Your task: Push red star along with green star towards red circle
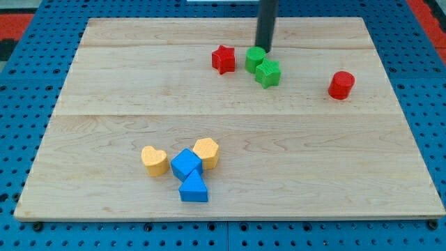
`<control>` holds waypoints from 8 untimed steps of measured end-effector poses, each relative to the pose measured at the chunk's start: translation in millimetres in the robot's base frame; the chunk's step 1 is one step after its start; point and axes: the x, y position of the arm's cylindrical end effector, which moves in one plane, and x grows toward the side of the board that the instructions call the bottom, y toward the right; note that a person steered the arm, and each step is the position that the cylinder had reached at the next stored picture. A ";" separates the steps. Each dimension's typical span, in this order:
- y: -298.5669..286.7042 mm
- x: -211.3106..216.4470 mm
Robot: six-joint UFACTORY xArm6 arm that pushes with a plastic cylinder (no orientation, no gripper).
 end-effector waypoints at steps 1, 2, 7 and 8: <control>-4.4 26.2; -30.5 7.4; -140.8 1.0; -186.1 -4.4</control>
